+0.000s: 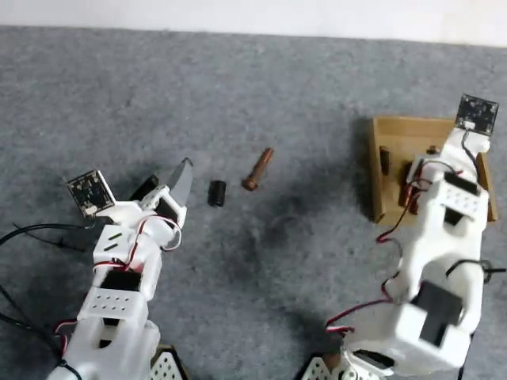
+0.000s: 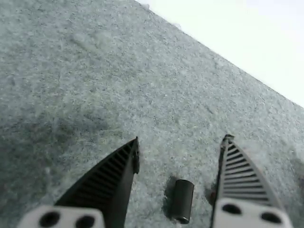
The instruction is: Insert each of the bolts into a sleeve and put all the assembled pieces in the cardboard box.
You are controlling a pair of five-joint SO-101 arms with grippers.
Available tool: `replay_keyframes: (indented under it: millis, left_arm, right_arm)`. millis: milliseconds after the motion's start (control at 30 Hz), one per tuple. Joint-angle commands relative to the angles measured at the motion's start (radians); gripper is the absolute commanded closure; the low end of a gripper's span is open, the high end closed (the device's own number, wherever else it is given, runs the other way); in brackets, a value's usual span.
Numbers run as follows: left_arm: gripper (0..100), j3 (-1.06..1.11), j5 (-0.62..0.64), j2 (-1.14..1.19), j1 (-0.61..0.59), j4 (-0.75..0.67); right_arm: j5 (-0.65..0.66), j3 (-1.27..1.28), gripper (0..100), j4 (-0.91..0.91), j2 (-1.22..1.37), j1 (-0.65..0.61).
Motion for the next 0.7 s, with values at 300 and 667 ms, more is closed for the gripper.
replay_keyframes:
  millis: [300, 667]
  left_arm:
    - [74, -0.007, 0.005, -0.008, -0.005, 0.0]
    - [74, -0.007, 0.005, -0.008, -0.007, 0.0]
  right_arm:
    - [0.006, -0.128, 88.9, 0.016, 0.048, 0.124]
    - [0.003, -0.139, 81.7, 0.234, 0.042, 0.07]
